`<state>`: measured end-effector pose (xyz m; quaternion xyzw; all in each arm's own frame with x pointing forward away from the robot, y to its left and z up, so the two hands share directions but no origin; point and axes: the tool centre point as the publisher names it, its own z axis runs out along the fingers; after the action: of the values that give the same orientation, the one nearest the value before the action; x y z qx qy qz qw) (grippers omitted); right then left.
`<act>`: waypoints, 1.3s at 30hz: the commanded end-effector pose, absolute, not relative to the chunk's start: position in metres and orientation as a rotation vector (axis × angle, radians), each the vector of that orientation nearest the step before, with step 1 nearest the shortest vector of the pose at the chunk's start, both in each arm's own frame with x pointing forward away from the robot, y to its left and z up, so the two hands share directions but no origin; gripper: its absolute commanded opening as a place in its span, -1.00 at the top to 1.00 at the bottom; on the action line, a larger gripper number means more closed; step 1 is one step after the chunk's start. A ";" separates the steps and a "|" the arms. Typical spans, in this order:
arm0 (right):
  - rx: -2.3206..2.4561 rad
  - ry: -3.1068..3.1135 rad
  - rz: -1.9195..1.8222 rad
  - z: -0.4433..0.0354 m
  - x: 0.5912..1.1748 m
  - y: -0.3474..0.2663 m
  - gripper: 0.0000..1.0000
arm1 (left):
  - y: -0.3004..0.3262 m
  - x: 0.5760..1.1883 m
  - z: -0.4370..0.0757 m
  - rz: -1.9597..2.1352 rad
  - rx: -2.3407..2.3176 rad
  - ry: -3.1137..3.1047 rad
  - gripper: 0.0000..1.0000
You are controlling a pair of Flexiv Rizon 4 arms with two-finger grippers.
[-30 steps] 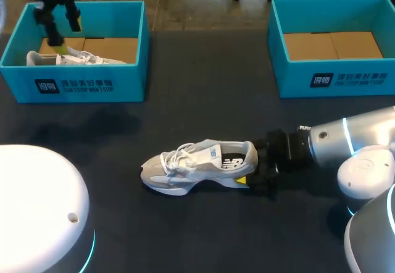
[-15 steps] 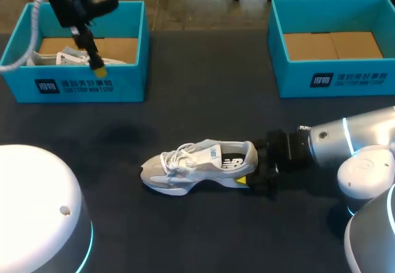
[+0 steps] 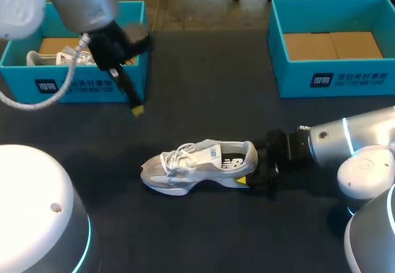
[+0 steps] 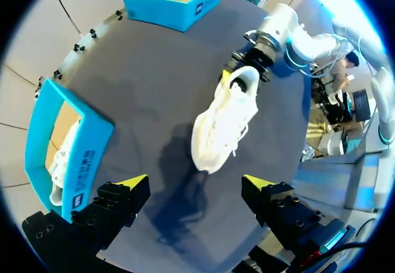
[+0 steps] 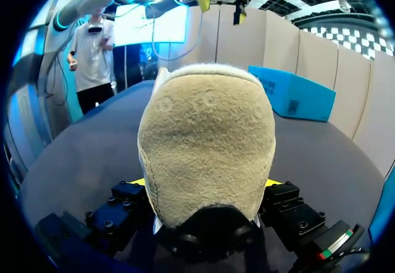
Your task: Take the shoe out of the shoebox, open the shoe tongue, remove and reinsert the insole, then place the shoe into the shoebox
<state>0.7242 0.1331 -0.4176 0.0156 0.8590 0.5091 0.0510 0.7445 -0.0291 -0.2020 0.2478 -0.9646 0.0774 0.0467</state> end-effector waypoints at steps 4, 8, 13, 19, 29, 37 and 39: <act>0.049 2.618 1.543 -0.417 0.724 0.135 1.00 | -0.051 0.724 -0.220 0.225 0.714 -3.001 -1.00; 0.049 2.618 1.543 -0.417 0.724 0.135 1.00 | -0.064 0.716 -0.228 0.220 0.694 -3.033 -1.00; 0.049 2.618 1.543 -0.417 0.724 0.135 1.00 | -0.085 0.708 -0.244 0.211 0.681 -3.054 -1.00; 0.049 2.618 1.543 -0.417 0.724 0.135 1.00 | -0.106 0.702 -0.252 0.218 0.695 -3.050 -1.00; 0.049 2.618 1.543 -0.417 0.724 0.135 1.00 | -0.137 0.709 -0.254 0.227 0.715 -2.993 -1.00; 0.049 2.618 1.543 -0.417 0.724 0.135 1.00 | -0.137 0.709 -0.254 0.227 0.715 -2.993 -1.00; 0.049 2.618 1.543 -0.417 0.724 0.135 1.00 | -0.137 0.709 -0.254 0.227 0.715 -2.993 -1.00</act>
<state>0.7242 0.1331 -0.4176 0.0156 0.8590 0.5091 0.0510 0.7082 -0.1356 -0.2538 0.2315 -0.9695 0.0750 0.0277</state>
